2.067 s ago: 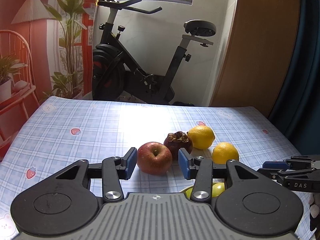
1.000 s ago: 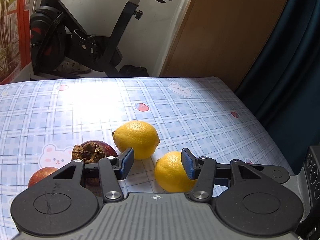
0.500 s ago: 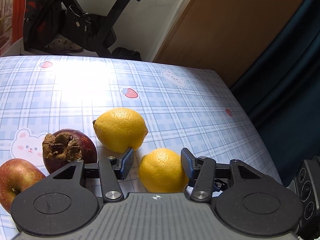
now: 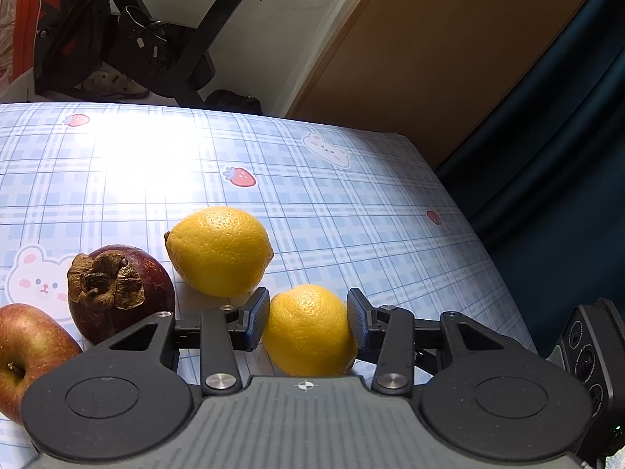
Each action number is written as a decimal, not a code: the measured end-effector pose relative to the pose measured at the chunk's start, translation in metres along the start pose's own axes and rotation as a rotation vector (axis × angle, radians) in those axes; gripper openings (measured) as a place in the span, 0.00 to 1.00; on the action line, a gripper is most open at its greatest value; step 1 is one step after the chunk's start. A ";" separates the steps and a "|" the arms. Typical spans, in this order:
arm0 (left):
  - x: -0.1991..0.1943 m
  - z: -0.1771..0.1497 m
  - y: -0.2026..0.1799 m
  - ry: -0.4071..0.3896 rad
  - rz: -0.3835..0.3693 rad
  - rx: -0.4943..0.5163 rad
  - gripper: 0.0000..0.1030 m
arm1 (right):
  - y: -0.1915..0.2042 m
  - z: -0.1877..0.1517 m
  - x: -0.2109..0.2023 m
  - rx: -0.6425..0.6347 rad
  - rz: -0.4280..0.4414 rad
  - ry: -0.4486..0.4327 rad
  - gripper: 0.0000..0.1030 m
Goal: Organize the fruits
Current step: 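Close the left tool on its lemon while the right tool grips the other lemon, then carry both held lemons over the cream plate and lower them in, then open both tools to release the lemons into the plate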
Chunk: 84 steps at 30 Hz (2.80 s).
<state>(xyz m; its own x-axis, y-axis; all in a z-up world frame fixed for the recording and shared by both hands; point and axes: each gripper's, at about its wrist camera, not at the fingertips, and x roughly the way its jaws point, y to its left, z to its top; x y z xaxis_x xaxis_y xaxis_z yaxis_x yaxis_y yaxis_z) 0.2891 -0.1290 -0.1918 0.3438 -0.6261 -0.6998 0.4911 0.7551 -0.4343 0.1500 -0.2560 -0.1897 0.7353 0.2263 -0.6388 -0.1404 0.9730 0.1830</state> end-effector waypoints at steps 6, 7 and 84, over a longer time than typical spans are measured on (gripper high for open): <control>-0.008 -0.003 -0.003 -0.014 -0.005 0.000 0.45 | 0.005 0.002 -0.008 -0.016 0.002 -0.008 0.46; -0.011 -0.004 -0.004 -0.019 -0.006 0.001 0.45 | 0.006 0.002 -0.010 -0.018 0.003 -0.009 0.46; -0.158 -0.158 0.017 -0.017 0.093 -0.046 0.50 | 0.149 -0.058 -0.058 -0.173 0.178 0.198 0.50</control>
<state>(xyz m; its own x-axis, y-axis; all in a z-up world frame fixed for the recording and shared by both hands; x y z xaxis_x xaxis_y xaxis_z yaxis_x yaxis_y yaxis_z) 0.1170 0.0132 -0.1782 0.4001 -0.5562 -0.7284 0.4194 0.8178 -0.3941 0.0483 -0.1212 -0.1689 0.5480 0.3814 -0.7445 -0.3786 0.9067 0.1859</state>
